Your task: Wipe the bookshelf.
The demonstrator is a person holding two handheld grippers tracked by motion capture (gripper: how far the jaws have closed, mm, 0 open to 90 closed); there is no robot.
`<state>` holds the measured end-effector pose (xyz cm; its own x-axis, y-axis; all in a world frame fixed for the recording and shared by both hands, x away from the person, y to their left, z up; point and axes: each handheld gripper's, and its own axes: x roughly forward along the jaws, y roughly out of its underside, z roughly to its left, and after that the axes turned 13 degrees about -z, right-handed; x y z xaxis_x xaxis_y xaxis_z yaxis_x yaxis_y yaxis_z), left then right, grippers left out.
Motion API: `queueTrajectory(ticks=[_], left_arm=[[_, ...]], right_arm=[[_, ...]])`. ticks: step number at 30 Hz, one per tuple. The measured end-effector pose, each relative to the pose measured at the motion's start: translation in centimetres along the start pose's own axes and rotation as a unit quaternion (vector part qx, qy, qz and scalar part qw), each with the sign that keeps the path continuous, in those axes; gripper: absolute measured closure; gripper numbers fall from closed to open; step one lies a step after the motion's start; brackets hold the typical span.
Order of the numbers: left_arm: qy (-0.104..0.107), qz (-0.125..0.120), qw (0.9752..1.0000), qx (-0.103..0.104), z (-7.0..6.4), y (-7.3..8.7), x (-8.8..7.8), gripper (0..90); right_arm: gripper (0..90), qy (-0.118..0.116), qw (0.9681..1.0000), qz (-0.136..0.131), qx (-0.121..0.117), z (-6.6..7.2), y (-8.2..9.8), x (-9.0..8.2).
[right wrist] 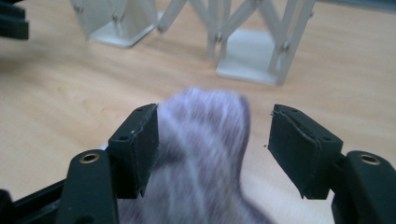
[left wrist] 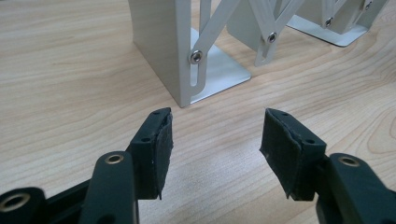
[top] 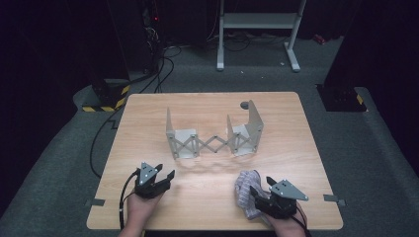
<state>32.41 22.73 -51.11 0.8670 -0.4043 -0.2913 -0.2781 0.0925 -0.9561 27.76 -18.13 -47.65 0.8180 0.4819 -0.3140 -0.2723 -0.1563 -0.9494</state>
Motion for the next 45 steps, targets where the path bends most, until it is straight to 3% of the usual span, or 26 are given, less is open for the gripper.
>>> queueTrajectory(ticks=[5, 9, 11, 15, 19, 23, 28, 34, 40, 45], left_arm=[[0.000, 0.005, 1.0000, 0.002, 0.1, 0.2, 0.2, 43.6], [0.002, 0.007, 1.0000, 0.005, 0.1, 0.2, 0.3, 43.1], [0.003, 0.009, 0.9999, 0.007, 0.1, 0.3, 0.3, 42.9], [0.003, 0.015, 0.9999, 0.000, 0.3, 0.4, 0.3, 42.3], [0.011, 0.015, 0.9997, -0.014, 0.6, 0.4, 0.1, 42.7], [0.020, 0.016, 0.9996, -0.014, 0.6, 0.7, -0.1, 42.5], [0.023, 0.002, 0.9997, -0.010, 0.6, 0.5, -0.3, 39.5], [0.024, 0.008, 0.9997, -0.001, 0.4, 0.7, -0.1, 39.8], [0.018, 0.010, 0.9998, 0.001, 0.4, 0.7, -0.1, 40.7], [0.016, 0.009, 0.9998, 0.003, 0.5, 0.7, -0.1, 40.9]], right_arm=[[30.5, -0.004, 0.9996, 0.029, -0.002, 0.5, 1.8, -0.4], [28.1, -0.006, 0.9973, 0.069, -0.021, 0.8, 2.9, 1.0], [26.4, -0.012, 0.9963, 0.084, -0.010, 0.6, 3.2, 1.9], [26.5, -0.014, 0.9949, 0.098, -0.022, 0.5, 3.0, 3.0], [36.4, -0.035, 0.9925, 0.114, -0.027, 0.6, 3.2, 4.0], [57.2, -0.054, 0.9907, 0.119, -0.037, 1.0, 2.7, 4.7], [64.5, -0.070, 0.9910, 0.107, -0.040, 1.0, 2.4, 5.2], [64.1, -0.002, 0.9979, 0.056, -0.033, -1.4, 0.2, 5.4], [63.2, 0.055, 0.9951, 0.077, -0.029, -4.0, 0.4, 7.4], [62.6, 0.065, 0.9932, 0.094, -0.021, -5.0, 0.6, 9.7]])
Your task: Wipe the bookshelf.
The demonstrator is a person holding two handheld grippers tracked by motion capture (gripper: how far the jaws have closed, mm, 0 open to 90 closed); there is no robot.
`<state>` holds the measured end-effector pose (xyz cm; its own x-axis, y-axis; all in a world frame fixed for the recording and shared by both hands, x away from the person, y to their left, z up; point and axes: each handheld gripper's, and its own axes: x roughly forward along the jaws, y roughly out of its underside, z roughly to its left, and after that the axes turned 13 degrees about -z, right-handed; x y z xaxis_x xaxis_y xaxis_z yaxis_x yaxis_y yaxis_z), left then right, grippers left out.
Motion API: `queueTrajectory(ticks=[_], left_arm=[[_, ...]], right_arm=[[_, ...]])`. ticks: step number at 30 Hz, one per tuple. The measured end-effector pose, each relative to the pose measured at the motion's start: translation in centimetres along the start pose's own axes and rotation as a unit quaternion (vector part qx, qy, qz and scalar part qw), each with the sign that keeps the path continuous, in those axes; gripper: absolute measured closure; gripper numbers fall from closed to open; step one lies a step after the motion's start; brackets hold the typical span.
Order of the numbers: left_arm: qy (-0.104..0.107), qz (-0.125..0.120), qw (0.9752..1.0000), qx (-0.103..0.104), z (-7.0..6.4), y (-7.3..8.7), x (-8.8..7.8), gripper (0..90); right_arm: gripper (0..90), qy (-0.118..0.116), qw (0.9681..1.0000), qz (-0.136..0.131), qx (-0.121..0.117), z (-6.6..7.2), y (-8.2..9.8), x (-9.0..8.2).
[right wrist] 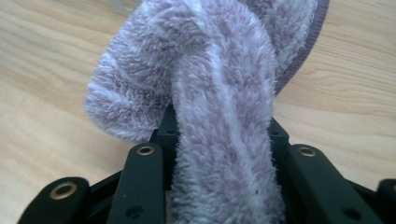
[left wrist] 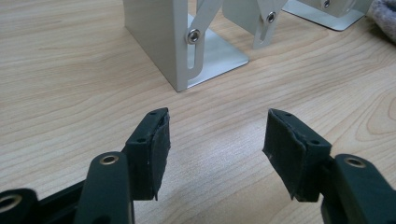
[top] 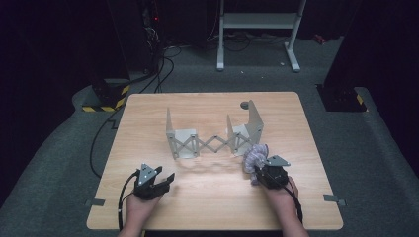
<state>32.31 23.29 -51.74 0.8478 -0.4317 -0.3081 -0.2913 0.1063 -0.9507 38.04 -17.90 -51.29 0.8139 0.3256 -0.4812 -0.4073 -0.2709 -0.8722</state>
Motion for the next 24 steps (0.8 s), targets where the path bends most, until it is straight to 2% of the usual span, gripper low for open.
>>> queueTrajectory(ticks=[5, 9, 13, 18, 19, 21, 24], left_arm=[[-0.001, 0.003, 1.0000, 0.003, 0.1, 0.0, 0.0, 41.0], [0.001, 0.002, 1.0000, 0.003, 0.1, 0.0, 0.0, 41.0], [0.001, 0.004, 1.0000, 0.004, 0.0, 0.0, 0.1, 41.1], [0.002, 0.004, 1.0000, 0.004, 0.0, 0.0, 0.1, 41.1], [0.002, 0.004, 1.0000, 0.005, 0.0, 0.0, 0.1, 41.1], [0.002, 0.003, 1.0000, 0.005, 0.0, 0.0, 0.0, 41.3], [0.002, 0.003, 1.0000, 0.005, 0.0, 0.0, 0.0, 41.3]], right_arm=[[62.2, 0.005, 0.9996, -0.024, -0.014, 0.5, -1.5, -0.1], [62.0, 0.014, 0.9975, -0.066, -0.022, 0.8, -3.2, -1.5], [61.8, 0.023, 0.9932, -0.111, -0.029, 0.8, -5.3, -3.0], [61.6, 0.036, 0.9860, -0.159, -0.035, 0.6, -7.4, -4.7], [61.5, 0.038, 0.9855, -0.162, -0.033, 0.5, -7.5, -4.8], [61.5, 0.037, 0.9866, -0.156, -0.029, 0.3, -7.3, -4.4], [61.5, 0.033, 0.9912, -0.126, -0.024, 0.1, -5.8, -3.1]])
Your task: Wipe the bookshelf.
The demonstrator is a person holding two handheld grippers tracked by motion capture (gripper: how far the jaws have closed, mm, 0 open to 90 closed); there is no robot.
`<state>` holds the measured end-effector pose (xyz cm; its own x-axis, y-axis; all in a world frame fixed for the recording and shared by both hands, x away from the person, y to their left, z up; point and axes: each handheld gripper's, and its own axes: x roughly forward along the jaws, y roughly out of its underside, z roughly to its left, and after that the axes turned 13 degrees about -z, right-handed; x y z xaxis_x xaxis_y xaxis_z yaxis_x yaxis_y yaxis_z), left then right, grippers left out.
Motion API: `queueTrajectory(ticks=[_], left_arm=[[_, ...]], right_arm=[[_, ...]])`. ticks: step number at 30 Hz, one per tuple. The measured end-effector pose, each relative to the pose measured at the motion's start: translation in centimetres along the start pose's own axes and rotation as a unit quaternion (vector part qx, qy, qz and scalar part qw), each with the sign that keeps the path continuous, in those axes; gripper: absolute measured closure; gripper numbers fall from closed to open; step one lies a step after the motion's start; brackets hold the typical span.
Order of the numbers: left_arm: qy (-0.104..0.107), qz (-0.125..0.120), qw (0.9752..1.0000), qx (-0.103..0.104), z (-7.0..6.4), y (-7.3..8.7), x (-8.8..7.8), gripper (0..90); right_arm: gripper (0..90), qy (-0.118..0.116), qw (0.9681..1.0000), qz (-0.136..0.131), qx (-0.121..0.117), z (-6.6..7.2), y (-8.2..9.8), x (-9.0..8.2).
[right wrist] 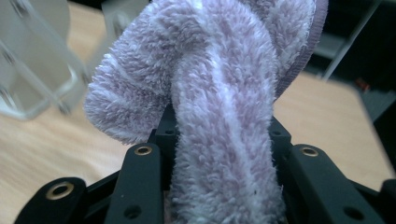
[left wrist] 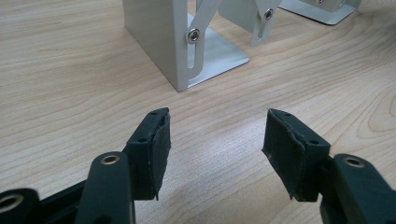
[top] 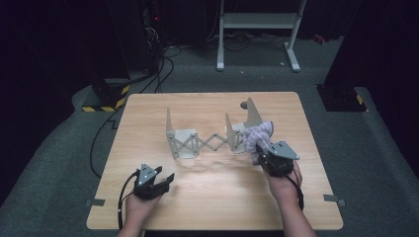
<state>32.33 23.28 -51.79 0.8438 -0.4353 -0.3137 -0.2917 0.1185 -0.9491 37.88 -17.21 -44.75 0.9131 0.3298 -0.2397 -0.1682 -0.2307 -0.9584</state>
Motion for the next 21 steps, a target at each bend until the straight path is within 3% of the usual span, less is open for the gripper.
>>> queueTrajectory(ticks=[6, 10, 14, 21], left_arm=[[0.003, 0.003, 1.0000, 0.003, 0.0, 0.0, 0.1, 41.4], [0.005, 0.008, 0.9999, 0.004, -0.1, 0.1, 0.2, 41.4], [0.007, 0.009, 0.9999, 0.007, -0.2, 0.2, 0.2, 41.4], [0.004, 0.007, 0.9999, 0.008, -0.1, 0.1, 0.2, 41.2]], right_arm=[[61.5, -0.009, 0.9972, 0.073, 0.011, 0.2, 4.6, 2.0], [61.4, -0.012, 0.9938, 0.109, 0.015, 0.1, 6.3, 2.6], [61.4, -0.012, 0.9940, 0.107, 0.017, 0.1, 6.3, 2.5], [61.2, -0.005, 0.9985, 0.052, 0.014, 0.0, 2.9, 1.4]])
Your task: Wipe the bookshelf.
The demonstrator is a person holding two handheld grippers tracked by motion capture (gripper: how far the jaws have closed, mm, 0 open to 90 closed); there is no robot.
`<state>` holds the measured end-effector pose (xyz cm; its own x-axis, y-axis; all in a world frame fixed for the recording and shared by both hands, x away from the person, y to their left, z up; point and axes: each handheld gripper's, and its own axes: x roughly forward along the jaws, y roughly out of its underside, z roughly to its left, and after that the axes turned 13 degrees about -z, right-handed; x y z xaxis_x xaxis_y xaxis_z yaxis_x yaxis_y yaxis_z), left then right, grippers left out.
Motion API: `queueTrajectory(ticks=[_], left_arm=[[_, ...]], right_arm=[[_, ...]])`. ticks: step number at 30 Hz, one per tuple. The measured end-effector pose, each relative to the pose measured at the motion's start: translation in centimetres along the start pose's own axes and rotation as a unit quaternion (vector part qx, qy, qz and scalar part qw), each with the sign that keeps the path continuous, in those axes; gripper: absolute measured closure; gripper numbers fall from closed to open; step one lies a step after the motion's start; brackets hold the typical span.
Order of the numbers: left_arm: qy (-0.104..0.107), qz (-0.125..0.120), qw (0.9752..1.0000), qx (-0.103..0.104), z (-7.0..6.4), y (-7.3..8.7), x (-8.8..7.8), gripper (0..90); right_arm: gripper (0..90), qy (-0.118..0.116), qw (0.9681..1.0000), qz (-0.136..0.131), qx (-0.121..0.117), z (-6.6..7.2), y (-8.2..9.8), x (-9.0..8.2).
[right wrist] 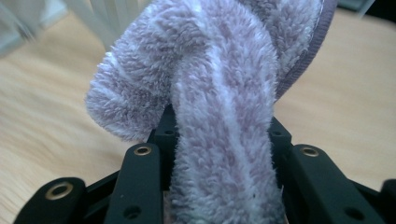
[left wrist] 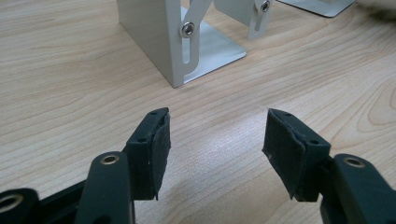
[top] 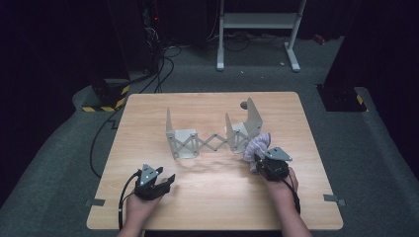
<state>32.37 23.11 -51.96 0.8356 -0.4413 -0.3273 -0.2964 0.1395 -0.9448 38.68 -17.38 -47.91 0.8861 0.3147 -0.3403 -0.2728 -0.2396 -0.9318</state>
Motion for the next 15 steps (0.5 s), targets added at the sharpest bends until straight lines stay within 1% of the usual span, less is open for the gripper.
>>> queueTrajectory(ticks=[4, 5, 6, 8, 9, 10, 12, 15], left_arm=[[0.000, 0.000, 1.0000, -0.001, 0.0, 0.0, 0.0, 41.2], [0.001, 0.000, 1.0000, 0.000, 0.0, 0.0, 0.0, 41.2], [0.001, 0.001, 1.0000, 0.001, 0.0, 0.0, 0.0, 41.2], [0.001, 0.001, 1.0000, 0.000, 0.0, 0.0, 0.0, 41.1], [0.001, 0.001, 1.0000, 0.000, 0.0, 0.0, 0.0, 41.1], [0.000, 0.001, 1.0000, 0.000, 0.0, 0.0, 0.0, 41.1], [0.000, -0.001, 1.0000, -0.001, 0.0, 0.0, 0.0, 41.1], [0.000, -0.001, 1.0000, -0.001, 0.1, 0.0, 0.0, 41.1]], right_arm=[[61.1, 0.004, 0.9990, -0.044, -0.005, 0.0, -2.8, -1.4], [61.1, 0.006, 0.9982, -0.060, -0.006, -0.1, -3.6, -1.9], [61.1, 0.007, 0.9976, -0.069, -0.007, -0.1, -4.1, -2.1], [61.1, 0.012, 0.9953, -0.096, -0.007, -0.2, -5.3, -2.9], [61.1, 0.014, 0.9948, -0.101, -0.006, -0.3, -5.5, -3.0], [61.1, 0.015, 0.9946, -0.103, -0.005, -0.3, -5.7, -3.1], [61.1, 0.013, 0.9955, -0.094, -0.002, -0.4, -5.4, -2.7], [61.2, 0.011, 0.9978, -0.065, 0.004, -0.3, -3.5, -1.6]])
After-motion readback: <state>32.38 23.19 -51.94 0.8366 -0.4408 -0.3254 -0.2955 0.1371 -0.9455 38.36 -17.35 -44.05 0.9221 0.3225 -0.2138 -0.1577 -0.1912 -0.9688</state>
